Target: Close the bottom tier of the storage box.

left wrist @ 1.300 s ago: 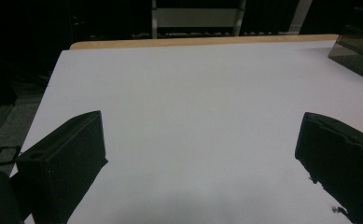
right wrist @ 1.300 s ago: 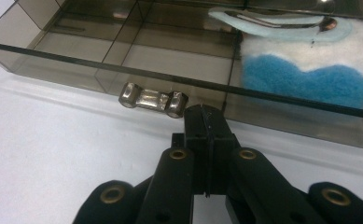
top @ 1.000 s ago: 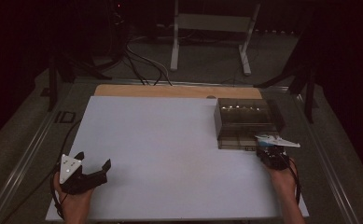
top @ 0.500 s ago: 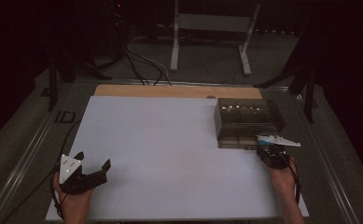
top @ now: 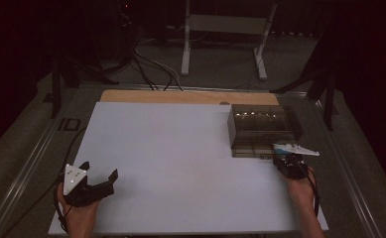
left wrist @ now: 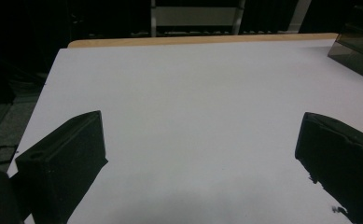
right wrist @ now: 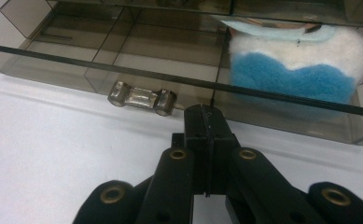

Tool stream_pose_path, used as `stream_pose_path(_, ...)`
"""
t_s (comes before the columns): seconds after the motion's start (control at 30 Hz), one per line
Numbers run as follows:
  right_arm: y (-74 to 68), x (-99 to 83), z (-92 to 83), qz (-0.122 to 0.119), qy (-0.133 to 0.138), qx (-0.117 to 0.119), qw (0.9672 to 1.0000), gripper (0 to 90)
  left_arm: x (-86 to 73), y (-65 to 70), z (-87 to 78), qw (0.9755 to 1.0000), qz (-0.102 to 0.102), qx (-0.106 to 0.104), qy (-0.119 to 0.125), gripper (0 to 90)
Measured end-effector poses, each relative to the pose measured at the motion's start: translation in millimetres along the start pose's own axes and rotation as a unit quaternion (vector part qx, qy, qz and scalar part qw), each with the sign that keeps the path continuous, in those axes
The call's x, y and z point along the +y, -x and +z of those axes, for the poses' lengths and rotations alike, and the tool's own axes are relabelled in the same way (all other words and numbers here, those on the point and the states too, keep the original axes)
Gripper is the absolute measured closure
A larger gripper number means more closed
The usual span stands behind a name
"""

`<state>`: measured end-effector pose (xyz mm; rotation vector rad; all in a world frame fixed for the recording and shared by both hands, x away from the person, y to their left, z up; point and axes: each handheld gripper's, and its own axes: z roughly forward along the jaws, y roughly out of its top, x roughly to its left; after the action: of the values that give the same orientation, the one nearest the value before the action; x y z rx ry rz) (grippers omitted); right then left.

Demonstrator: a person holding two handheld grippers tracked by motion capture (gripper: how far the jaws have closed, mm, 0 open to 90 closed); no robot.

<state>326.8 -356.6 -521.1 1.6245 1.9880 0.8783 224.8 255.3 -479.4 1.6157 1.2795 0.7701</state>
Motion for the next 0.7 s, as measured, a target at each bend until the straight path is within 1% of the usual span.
stream_pose_path(0.1,0.7,0.2,0.1,0.002,-0.001,0.001,1.0,90.0,-0.1,0.2,0.9,1.0,0.0,0.0,-0.002,3.3)
stream_pose_path(0.2,1.6,0.0,-0.3,0.003,-0.001,0.0,1.0,90.0,-0.9,-0.7,1.8,1.0,-0.006,0.001,-0.003,3.3)
stream_pose_path(0.53,3.2,1.7,0.6,0.003,-0.003,-0.002,1.0,90.0,-1.2,-0.9,0.8,1.0,-0.005,0.003,-0.003,3.3)
stream_pose_path(0.67,3.3,3.1,2.2,0.003,-0.003,-0.003,1.0,90.0,-1.0,-2.2,1.1,1.0,-0.009,0.003,-0.001,3.3)
stream_pose_path(0.7,3.5,3.3,2.8,0.007,-0.002,-0.003,1.0,90.0,-0.9,-2.2,1.5,1.0,-0.008,0.003,-0.002,3.3)
